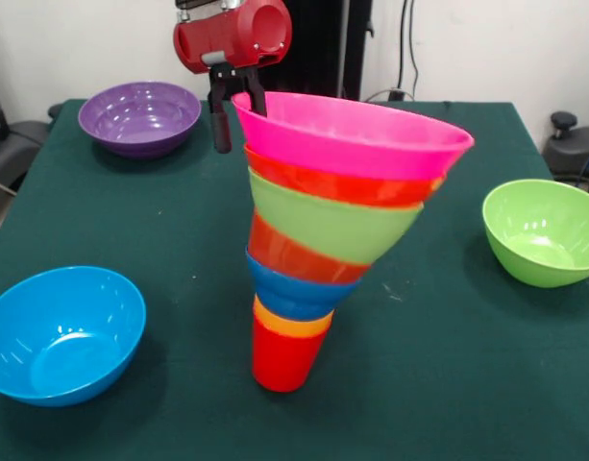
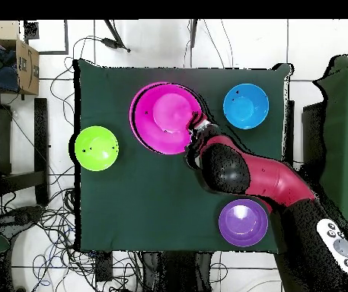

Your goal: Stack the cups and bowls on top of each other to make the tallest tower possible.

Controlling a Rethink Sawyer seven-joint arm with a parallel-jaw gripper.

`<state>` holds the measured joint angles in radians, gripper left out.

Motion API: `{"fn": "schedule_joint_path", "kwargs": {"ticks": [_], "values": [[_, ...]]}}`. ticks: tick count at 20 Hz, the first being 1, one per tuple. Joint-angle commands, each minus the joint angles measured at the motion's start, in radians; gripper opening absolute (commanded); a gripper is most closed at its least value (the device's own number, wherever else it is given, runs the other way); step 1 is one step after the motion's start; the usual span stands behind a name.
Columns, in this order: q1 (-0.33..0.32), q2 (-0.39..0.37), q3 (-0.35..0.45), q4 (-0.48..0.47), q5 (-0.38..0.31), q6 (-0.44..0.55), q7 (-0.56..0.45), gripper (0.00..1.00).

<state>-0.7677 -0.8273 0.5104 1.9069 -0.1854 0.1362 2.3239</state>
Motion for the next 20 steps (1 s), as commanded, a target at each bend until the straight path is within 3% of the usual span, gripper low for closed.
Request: {"fn": "schedule_joint_path", "kwargs": {"ticks": [1, 16, 20], "values": [[0.013, 0.032, 0.003, -0.022, -0.088, 0.014, -0.04, 1.0], [0.01, 0.026, 0.009, -0.063, -0.076, 0.067, -0.048, 1.0], [0.011, 0.0, 0.013, -0.083, -0.054, 0.127, -0.06, 1.0]]}}
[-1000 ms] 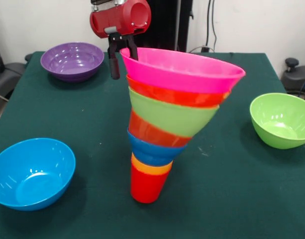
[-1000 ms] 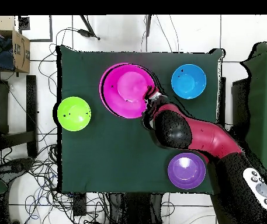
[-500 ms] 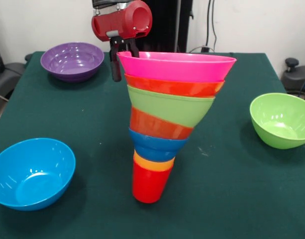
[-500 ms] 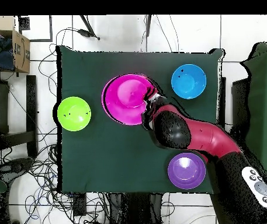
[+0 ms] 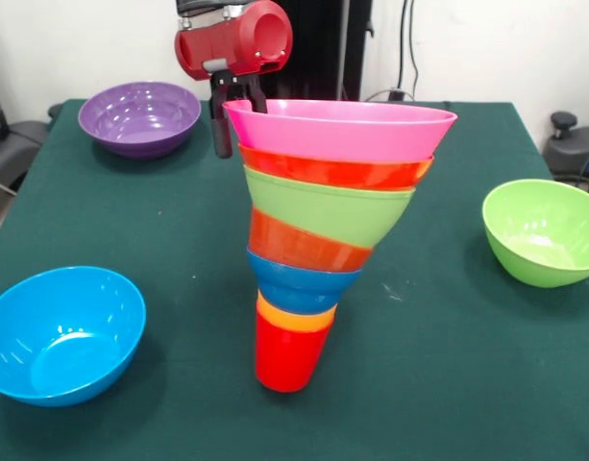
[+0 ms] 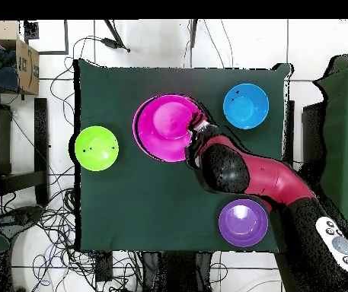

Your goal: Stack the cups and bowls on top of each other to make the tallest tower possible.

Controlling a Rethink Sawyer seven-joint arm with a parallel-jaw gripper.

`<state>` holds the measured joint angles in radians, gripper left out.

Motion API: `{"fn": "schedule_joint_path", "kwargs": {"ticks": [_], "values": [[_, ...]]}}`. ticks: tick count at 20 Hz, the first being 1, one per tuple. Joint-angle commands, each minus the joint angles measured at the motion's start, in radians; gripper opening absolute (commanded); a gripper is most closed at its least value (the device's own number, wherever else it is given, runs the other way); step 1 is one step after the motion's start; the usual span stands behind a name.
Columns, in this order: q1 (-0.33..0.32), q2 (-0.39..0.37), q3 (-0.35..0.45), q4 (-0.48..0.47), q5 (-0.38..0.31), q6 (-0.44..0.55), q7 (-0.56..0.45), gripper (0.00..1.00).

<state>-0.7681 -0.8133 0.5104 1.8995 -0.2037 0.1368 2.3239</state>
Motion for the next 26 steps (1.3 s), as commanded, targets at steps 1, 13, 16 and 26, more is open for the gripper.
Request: {"fn": "schedule_joint_path", "kwargs": {"ticks": [1, 13, 16, 26], "values": [[0.016, -0.021, 0.011, -0.094, -0.027, 0.156, -0.067, 1.0], [0.054, 0.007, -0.012, -0.197, -0.041, 0.254, -0.059, 1.0], [0.07, 0.018, -0.023, -0.203, -0.051, 0.239, -0.041, 1.0], [0.14, 0.071, -0.072, -0.289, -0.049, 0.272, -0.02, 1.0]]}}
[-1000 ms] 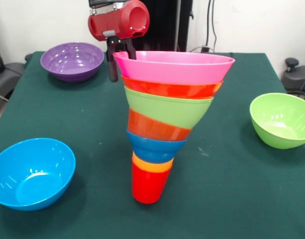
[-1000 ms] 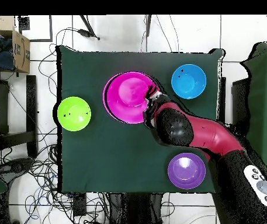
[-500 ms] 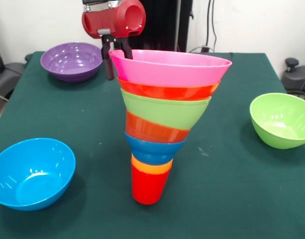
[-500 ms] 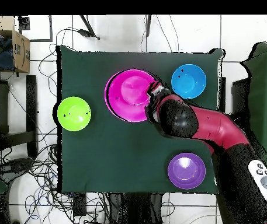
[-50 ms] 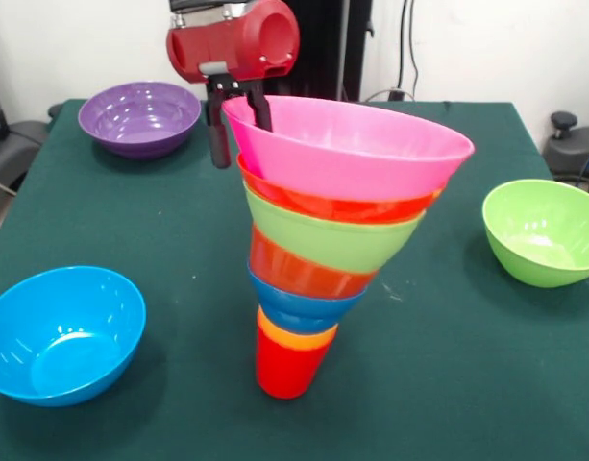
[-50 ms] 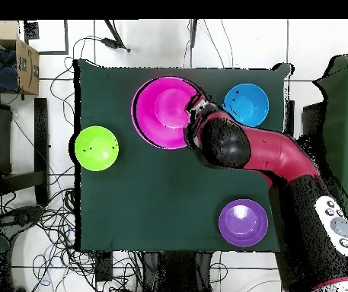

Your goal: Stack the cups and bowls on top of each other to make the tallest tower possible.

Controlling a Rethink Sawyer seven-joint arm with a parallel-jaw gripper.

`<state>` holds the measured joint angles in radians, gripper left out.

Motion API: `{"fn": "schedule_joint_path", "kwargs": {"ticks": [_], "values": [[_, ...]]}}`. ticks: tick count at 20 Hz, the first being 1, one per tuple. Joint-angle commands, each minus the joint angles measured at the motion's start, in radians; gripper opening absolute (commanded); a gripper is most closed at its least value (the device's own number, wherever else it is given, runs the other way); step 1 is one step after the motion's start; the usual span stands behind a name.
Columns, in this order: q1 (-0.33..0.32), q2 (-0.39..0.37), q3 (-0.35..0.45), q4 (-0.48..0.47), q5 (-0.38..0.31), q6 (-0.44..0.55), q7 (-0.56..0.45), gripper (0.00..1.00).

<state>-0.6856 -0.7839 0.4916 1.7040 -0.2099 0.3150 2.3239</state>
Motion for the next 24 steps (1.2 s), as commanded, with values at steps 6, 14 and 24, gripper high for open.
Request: {"fn": "schedule_joint_path", "kwargs": {"ticks": [6, 14, 24], "values": [[0.059, 0.039, -0.059, -0.078, -0.047, 0.071, -0.019, 1.0], [0.048, 0.033, -0.061, -0.089, -0.059, 0.095, -0.047, 1.0], [0.032, 0.04, -0.056, -0.107, -0.067, 0.116, -0.073, 1.0]]}}
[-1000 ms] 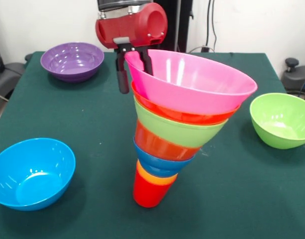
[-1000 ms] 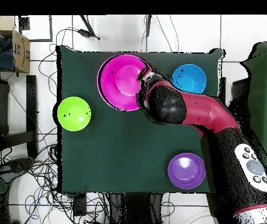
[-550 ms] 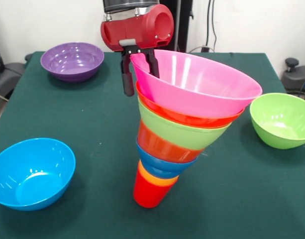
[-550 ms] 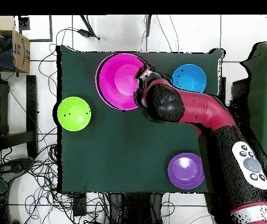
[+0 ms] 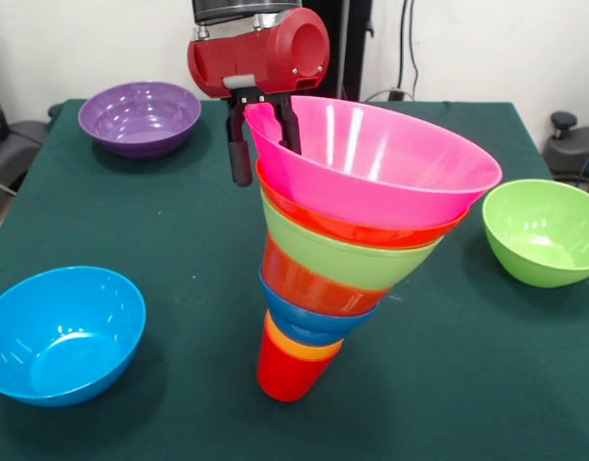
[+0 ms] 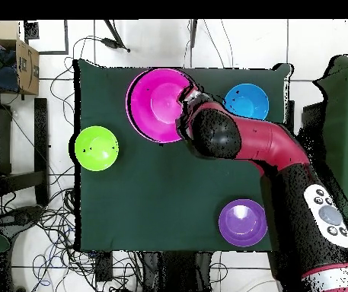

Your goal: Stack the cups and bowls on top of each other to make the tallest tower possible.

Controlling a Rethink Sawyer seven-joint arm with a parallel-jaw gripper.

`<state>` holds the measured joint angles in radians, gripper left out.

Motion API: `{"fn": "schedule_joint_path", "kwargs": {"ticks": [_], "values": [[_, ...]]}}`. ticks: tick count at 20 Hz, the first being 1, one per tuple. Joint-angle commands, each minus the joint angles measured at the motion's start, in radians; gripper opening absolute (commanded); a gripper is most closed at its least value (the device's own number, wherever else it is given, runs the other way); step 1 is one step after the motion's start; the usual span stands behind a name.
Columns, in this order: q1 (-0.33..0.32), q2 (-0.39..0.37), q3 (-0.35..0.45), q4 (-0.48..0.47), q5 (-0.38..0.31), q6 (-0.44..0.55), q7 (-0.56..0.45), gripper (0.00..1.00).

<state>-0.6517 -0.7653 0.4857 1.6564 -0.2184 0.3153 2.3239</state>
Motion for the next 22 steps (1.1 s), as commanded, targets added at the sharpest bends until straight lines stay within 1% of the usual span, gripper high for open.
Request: {"fn": "schedule_joint_path", "kwargs": {"ticks": [1, 7, 14, 22], "values": [[-0.003, 0.024, -0.051, -0.061, -0.062, 0.113, -0.075, 1.0], [-0.014, 0.022, -0.047, -0.054, -0.071, 0.108, -0.085, 1.0], [-0.015, 0.027, -0.049, -0.031, -0.077, 0.089, -0.071, 1.0], [-0.017, 0.033, -0.048, -0.026, -0.087, 0.076, -0.068, 1.0]]}}
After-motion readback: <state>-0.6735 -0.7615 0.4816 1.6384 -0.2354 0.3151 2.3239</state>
